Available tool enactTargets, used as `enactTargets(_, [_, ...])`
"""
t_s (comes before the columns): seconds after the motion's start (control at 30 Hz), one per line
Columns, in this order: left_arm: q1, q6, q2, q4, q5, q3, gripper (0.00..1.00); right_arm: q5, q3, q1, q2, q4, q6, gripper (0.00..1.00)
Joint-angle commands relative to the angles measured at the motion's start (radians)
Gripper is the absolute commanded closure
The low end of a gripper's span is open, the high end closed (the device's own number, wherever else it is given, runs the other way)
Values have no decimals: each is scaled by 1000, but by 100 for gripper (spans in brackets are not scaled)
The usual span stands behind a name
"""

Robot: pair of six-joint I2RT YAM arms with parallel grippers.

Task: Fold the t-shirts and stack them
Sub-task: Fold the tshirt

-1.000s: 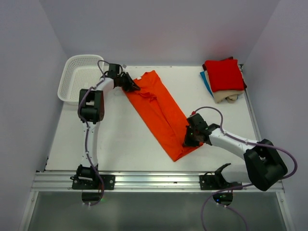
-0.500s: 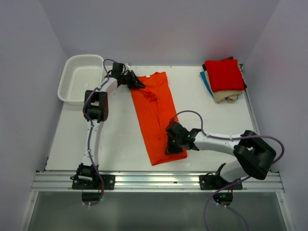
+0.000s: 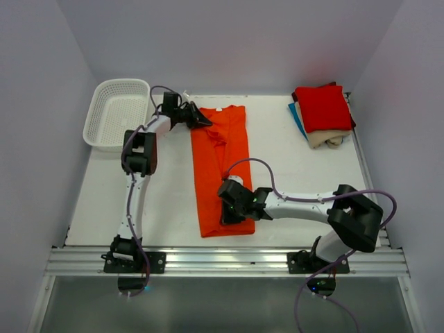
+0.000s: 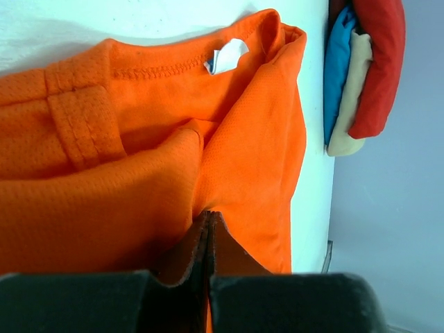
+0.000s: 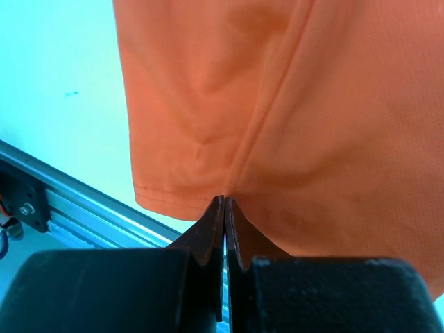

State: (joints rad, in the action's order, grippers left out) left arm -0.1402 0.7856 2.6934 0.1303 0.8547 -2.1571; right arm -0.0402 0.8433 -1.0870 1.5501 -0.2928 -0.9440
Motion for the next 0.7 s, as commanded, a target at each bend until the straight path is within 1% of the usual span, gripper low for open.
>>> enactTargets(0.0, [7, 1, -150, -181, -5, 57, 100, -49, 46, -5, -44, 37, 33, 100])
enactTargets(0.07, [16, -9, -234, -204, -20, 74, 100, -56, 53, -5, -80, 53, 66, 100])
enactTargets(0.13, [25, -25, -297, -201, -31, 78, 100, -70, 60, -5, -111, 64, 105, 93])
enactTargets(0.17, [33, -29, -370, -183, -45, 80, 100, -75, 65, -5, -145, 75, 119, 88])
enactTargets(0.2, [37, -58, -409, -155, -51, 80, 100, -78, 74, -4, -162, 76, 135, 72])
enactTargets(0.23, [42, -81, -453, -112, -60, 86, 100, -105, 82, -5, -177, 75, 160, 60])
enactTargets(0.27, [45, -110, -557, 1, -97, 103, 97, -116, 89, -5, -195, 49, 168, 54])
enactTargets(0.3, [42, -179, -620, 46, -120, 138, 94, -130, 102, -5, -220, 23, 178, 48])
enactTargets(0.33, [30, -218, -689, 96, -153, 246, 76, -211, 137, -4, -229, -70, 195, 33])
enactTargets(0.37, [19, -279, -828, 206, -252, 313, 70, -249, 157, -5, -234, -125, 197, 26])
enactTargets(0.4, [10, -296, -904, 224, -291, 497, 66, -292, 189, -4, -240, -176, 200, 20])
enactTargets(0.43, [-2, -302, -981, 230, -319, 602, 53, -321, 195, -4, -245, -222, 201, 12])
enactTargets(0.47, [-22, -302, -1129, 226, -341, 709, 47, -386, 197, -4, -251, -296, 197, 8])
enactTargets(0.5, [-27, -295, -1196, 220, -341, 916, 45, -410, 191, -4, -263, -324, 191, 5])
enactTargets(0.53, [-38, -293, -1321, 218, -339, 1007, 43, -430, 162, -4, -292, -357, 174, 3])
enactTargets(0.6, [-42, -278, -1433, 235, -339, 1173, 40, -490, 122, 1, -340, -388, 151, 2])
enactTargets(0.63, [-47, -275, -1487, 239, -329, 1312, 37, -507, 82, 2, -399, -403, 116, 2])
enactTargets(0.67, [-56, -269, -1586, 277, -324, 1368, 36, -515, 59, 4, -433, -419, 99, 2])
